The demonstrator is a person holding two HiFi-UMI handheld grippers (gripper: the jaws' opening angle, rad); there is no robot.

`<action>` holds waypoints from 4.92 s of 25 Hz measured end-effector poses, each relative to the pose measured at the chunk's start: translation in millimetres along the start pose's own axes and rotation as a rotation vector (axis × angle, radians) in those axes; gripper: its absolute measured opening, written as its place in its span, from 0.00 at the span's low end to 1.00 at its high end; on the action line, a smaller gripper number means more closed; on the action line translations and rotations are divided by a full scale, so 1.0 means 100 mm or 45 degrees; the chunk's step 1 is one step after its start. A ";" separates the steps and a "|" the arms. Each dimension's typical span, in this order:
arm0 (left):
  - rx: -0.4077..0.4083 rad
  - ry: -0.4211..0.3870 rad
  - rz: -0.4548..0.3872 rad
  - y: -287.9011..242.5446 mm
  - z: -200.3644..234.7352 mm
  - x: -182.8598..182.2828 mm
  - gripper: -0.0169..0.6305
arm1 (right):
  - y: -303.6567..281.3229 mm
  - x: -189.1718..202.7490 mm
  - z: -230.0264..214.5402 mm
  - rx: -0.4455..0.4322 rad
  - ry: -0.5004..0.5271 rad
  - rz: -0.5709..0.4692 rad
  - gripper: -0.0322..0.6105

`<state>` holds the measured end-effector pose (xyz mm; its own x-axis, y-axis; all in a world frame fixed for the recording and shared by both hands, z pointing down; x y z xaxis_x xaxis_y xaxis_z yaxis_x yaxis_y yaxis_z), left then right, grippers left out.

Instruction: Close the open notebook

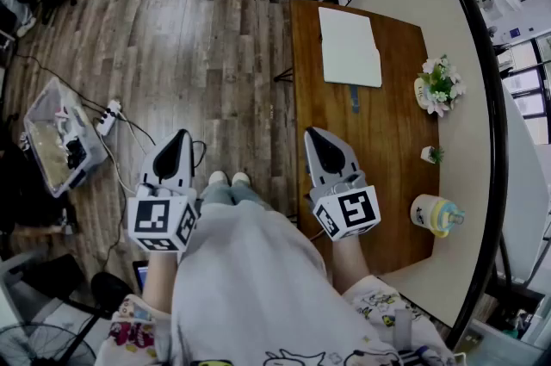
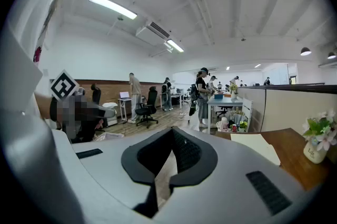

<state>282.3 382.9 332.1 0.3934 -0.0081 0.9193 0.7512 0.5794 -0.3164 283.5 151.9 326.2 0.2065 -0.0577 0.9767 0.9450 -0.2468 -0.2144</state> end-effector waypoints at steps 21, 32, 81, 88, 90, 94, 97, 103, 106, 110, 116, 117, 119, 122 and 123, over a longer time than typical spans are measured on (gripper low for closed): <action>-0.025 0.086 -0.066 -0.35 0.61 -0.18 0.27 | -0.65 0.02 0.13 -0.081 -0.108 0.091 0.35; -0.002 0.090 -0.040 -1.12 1.63 -0.62 0.40 | -1.90 -0.24 0.18 -0.070 -0.082 0.108 0.42; 0.661 -0.171 0.164 -4.83 1.34 -1.86 0.46 | -3.05 -0.29 -2.48 0.748 -0.480 0.117 0.47; 0.870 -0.253 0.247 -5.49 0.55 -1.84 0.48 | -2.59 -0.06 -3.07 0.970 -0.580 0.100 0.47; 0.950 -0.280 0.279 -5.63 0.28 -1.79 0.48 | -2.39 0.00 -3.19 1.056 -0.609 0.092 0.47; 1.130 -0.339 0.341 -5.83 -0.26 -1.69 0.48 | -1.97 0.15 -3.32 1.240 -0.664 0.076 0.47; 1.247 -0.363 0.387 -5.91 -0.59 -1.60 0.48 | -1.71 0.25 -3.34 1.356 -0.708 0.075 0.47; 1.476 -0.426 0.485 -5.99 -1.04 -1.45 0.48 | -1.32 0.32 -3.15 1.584 -0.785 0.065 0.47; 1.591 -0.446 0.530 -6.04 -1.20 -1.39 0.48 | -1.21 0.33 -3.04 1.702 -0.811 0.077 0.47; 1.724 -0.474 0.589 -6.07 -1.32 -1.33 0.48 | -1.13 0.34 -2.89 1.847 -0.855 0.088 0.47; 1.859 -0.505 0.673 -6.05 -1.33 -1.21 0.48 | -1.20 0.37 -2.67 1.976 -0.891 0.118 0.47; 1.872 -0.505 0.685 -6.04 -1.32 -1.20 0.48 | -1.23 0.38 -2.64 1.985 -0.897 0.128 0.47; 1.891 -0.505 0.706 -6.02 -1.29 -1.16 0.48 | -1.28 0.40 -2.58 1.995 -0.907 0.143 0.47; 1.907 -0.504 0.715 -5.99 -1.26 -1.12 0.48 | -1.34 0.42 -2.53 1.993 -0.910 0.156 0.47; 1.909 -0.501 0.716 -5.98 -1.26 -1.11 0.48 | -1.35 0.43 -2.52 1.991 -0.907 0.161 0.47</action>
<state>-143.5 -65.2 389.5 0.0961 0.5214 0.8479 -0.6723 0.6622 -0.3310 101.2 -61.2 395.8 -0.0523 0.5124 0.8572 0.1572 0.8519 -0.4996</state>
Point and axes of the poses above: the fingertips, and each gripper's own axes: y backward along the fingers, z to its left, x out of its underside, the point moved 1 cm from there along y, backward along the fingers, and after that the axes turned 15 degrees about x, right-handed, at the moved point
